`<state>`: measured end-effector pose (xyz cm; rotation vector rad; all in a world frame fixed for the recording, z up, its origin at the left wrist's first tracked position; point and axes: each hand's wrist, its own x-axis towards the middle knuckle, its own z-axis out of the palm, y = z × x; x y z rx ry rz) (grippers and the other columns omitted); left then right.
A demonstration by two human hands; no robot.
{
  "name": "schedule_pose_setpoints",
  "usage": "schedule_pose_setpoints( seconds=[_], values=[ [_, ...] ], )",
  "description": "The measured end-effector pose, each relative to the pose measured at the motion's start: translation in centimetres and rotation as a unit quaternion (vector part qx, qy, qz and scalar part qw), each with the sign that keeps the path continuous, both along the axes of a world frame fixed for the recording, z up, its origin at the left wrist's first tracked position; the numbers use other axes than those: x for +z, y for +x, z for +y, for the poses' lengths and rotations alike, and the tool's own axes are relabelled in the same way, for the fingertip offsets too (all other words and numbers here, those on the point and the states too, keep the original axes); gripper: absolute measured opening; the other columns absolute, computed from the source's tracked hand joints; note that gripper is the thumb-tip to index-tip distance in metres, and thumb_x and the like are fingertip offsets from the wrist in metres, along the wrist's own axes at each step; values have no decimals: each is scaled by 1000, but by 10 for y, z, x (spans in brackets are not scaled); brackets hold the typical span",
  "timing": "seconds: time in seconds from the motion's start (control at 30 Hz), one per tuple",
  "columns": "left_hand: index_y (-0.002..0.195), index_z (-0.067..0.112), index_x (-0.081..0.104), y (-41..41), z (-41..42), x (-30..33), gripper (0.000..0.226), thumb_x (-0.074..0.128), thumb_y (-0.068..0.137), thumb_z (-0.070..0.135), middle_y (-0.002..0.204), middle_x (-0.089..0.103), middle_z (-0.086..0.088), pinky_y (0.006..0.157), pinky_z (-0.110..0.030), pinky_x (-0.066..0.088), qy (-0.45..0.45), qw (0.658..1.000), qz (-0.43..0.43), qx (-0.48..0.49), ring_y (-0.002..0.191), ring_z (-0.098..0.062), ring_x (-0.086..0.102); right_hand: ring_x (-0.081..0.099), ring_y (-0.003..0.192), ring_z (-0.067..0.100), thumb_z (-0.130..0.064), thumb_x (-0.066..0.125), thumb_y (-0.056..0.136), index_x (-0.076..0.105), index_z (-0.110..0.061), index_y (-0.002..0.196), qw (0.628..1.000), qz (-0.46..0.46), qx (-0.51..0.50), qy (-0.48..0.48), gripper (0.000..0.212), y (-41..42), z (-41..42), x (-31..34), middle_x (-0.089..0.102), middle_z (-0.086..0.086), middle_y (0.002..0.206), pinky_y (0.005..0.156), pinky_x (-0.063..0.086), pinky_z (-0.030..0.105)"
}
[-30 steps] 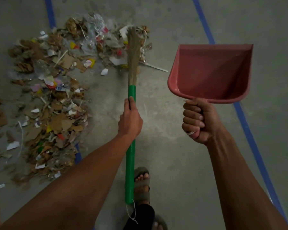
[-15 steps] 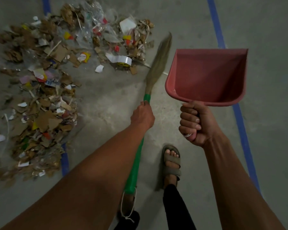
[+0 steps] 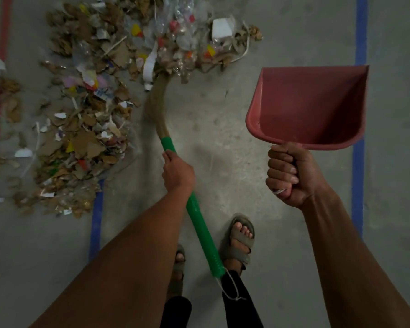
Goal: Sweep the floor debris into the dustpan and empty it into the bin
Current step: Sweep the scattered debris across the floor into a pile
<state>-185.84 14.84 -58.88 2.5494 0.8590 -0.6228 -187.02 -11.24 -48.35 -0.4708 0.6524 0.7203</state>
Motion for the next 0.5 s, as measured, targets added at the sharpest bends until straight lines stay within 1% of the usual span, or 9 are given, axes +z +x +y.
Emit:
schedule_pose_setpoints(
  seconds=[0.1, 0.17, 0.27, 0.37, 0.43, 0.5],
  values=[
    [162, 1, 15, -5, 3, 11, 68, 47, 103, 12, 170, 19, -12, 100, -47, 48, -1, 999, -24, 47, 124, -42, 58, 11, 31, 7, -21, 44, 97, 32, -24, 56, 1000, -2, 10, 1, 43, 6, 7, 5, 22, -10, 39, 37, 10, 21],
    [162, 1, 15, -10, 1, 17, 67, 45, 103, 12, 170, 18, -11, 100, -46, 48, -13, 997, -40, 61, 124, -42, 58, 10, 32, 8, -21, 43, 97, 32, -24, 55, 1000, -3, 15, -1, 43, 7, 12, 8, 22, -10, 39, 37, 9, 22],
    [162, 0, 15, -20, -7, 27, 67, 44, 102, 11, 169, 21, -13, 97, -44, 49, -32, 997, -42, 48, 122, -42, 59, 10, 32, 7, -21, 44, 97, 32, -25, 56, 1000, -5, 18, 1, 43, 7, 20, 13, 22, -10, 39, 37, 10, 22],
    [162, 1, 15, -34, -19, 37, 66, 42, 103, 11, 167, 26, -15, 101, -40, 48, -70, 995, -58, 33, 126, -40, 57, 10, 33, 7, -21, 45, 95, 32, -25, 56, 1000, -4, 14, -2, 42, 4, 30, 18, 22, -10, 39, 36, 10, 21],
    [163, 4, 14, -43, -30, 46, 65, 41, 105, 11, 169, 22, -13, 103, -38, 47, -91, 992, -87, 25, 130, -37, 56, 9, 33, 8, -21, 47, 94, 31, -25, 56, 1000, -6, 8, -3, 41, -1, 34, 21, 22, -10, 39, 37, 10, 22],
    [164, 8, 11, -50, -38, 54, 65, 40, 107, 13, 171, 15, -8, 101, -35, 50, -104, 989, -106, 4, 129, -34, 57, 9, 33, 8, -21, 46, 94, 31, -25, 56, 1000, -6, 2, -2, 41, -5, 37, 24, 23, -10, 39, 37, 10, 22]
  ],
)
